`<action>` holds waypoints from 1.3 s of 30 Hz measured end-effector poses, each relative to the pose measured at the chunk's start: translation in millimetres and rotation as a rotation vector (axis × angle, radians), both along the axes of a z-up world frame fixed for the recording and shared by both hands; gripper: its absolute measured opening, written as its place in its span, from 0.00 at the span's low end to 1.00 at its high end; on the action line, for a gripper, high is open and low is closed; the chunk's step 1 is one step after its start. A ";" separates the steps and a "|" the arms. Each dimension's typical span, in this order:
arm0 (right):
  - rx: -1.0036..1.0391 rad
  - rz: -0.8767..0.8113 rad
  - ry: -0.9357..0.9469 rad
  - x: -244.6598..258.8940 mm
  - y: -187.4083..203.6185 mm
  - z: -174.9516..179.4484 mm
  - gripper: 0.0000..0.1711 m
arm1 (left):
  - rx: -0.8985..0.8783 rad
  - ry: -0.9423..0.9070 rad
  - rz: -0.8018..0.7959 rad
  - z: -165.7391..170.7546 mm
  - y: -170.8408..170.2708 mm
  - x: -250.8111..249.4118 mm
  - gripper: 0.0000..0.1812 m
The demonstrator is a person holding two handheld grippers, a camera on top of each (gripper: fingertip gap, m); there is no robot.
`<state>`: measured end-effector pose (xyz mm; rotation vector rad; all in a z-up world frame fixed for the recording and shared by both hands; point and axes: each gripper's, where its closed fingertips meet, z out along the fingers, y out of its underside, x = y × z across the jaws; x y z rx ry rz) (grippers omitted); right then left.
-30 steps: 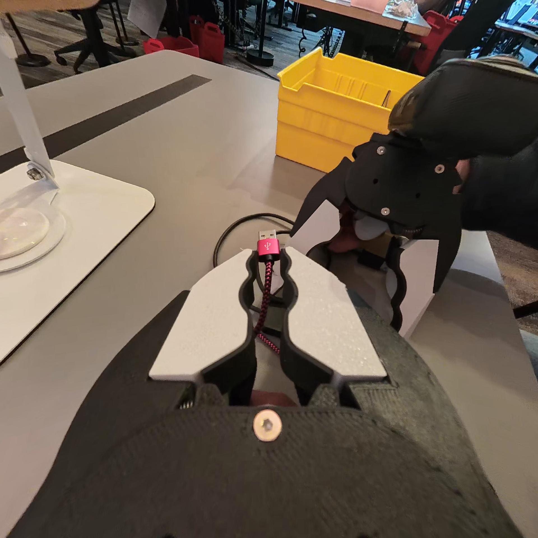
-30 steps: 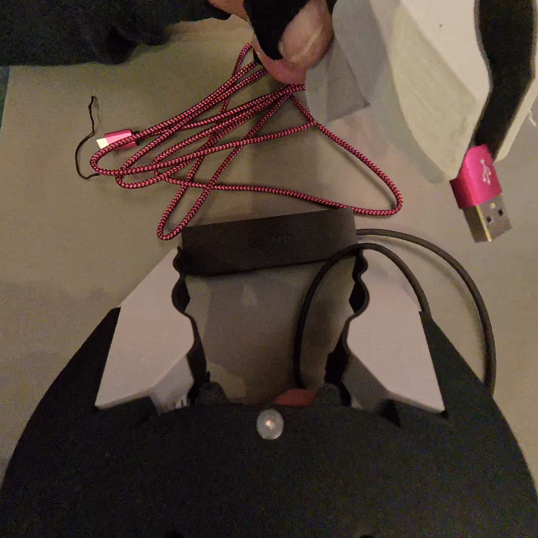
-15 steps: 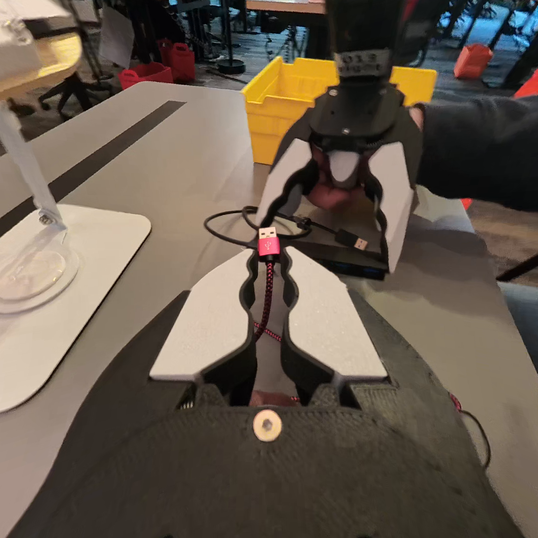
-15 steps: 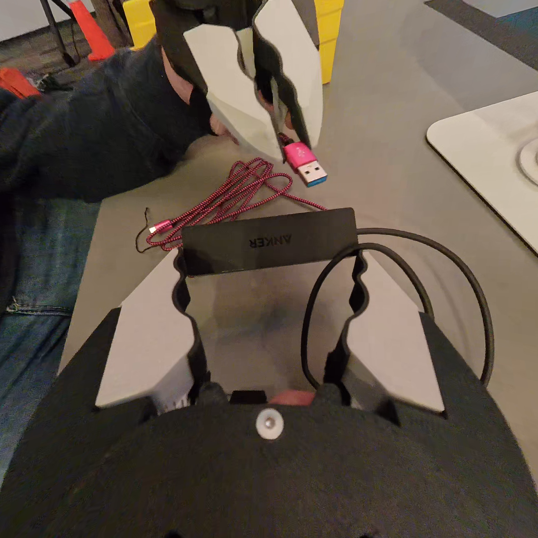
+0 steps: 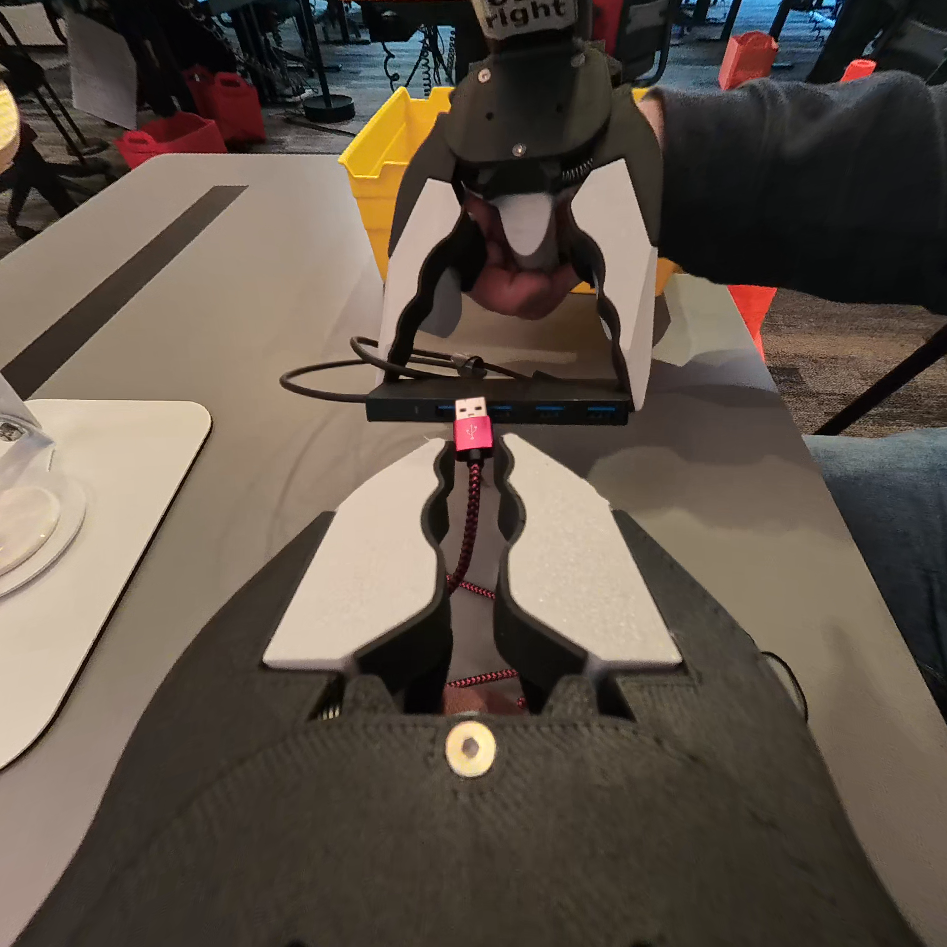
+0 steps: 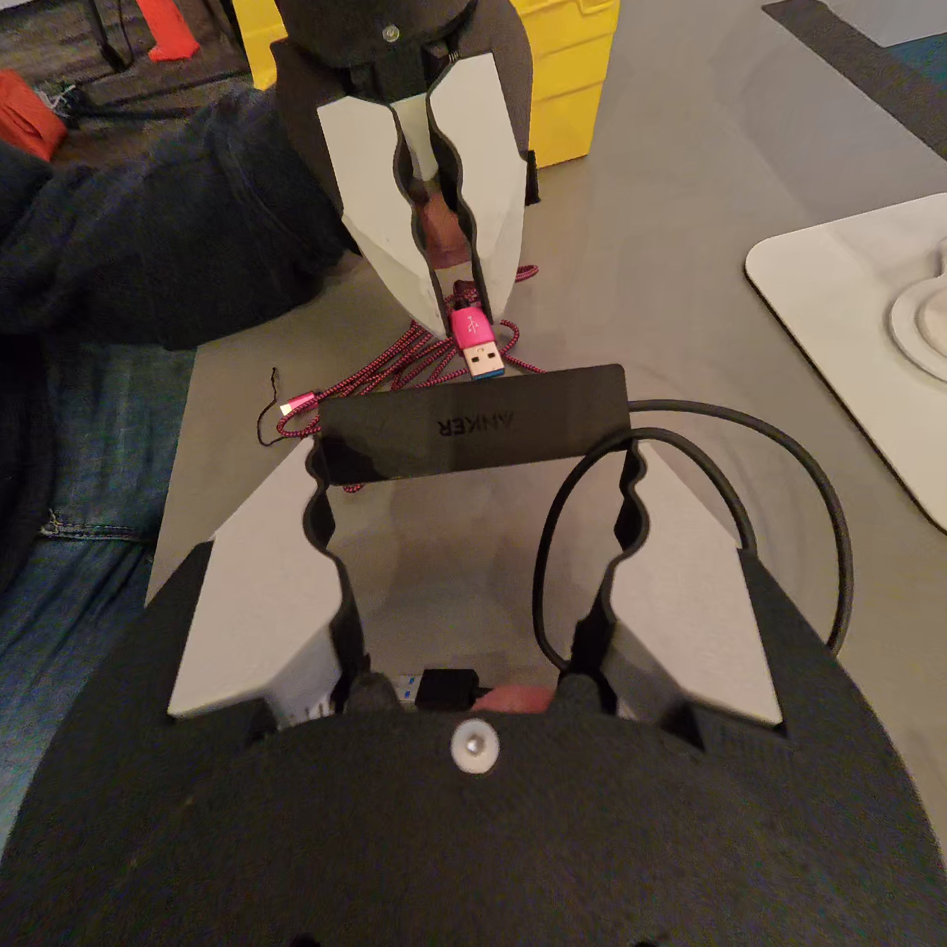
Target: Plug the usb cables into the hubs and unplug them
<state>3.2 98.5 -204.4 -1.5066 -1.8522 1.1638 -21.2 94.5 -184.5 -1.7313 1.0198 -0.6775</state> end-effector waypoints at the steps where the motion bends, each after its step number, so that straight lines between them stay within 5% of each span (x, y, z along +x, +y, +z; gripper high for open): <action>1: -0.004 0.000 0.003 0.4 0.5 1.7 0.65 | 0.000 0.001 -0.006 -0.2 -1.0 0.2 0.08; 39: 0.112 0.086 -0.154 12.3 -5.9 -10.9 0.65 | -0.040 0.089 -0.084 -17.8 -12.1 9.9 0.08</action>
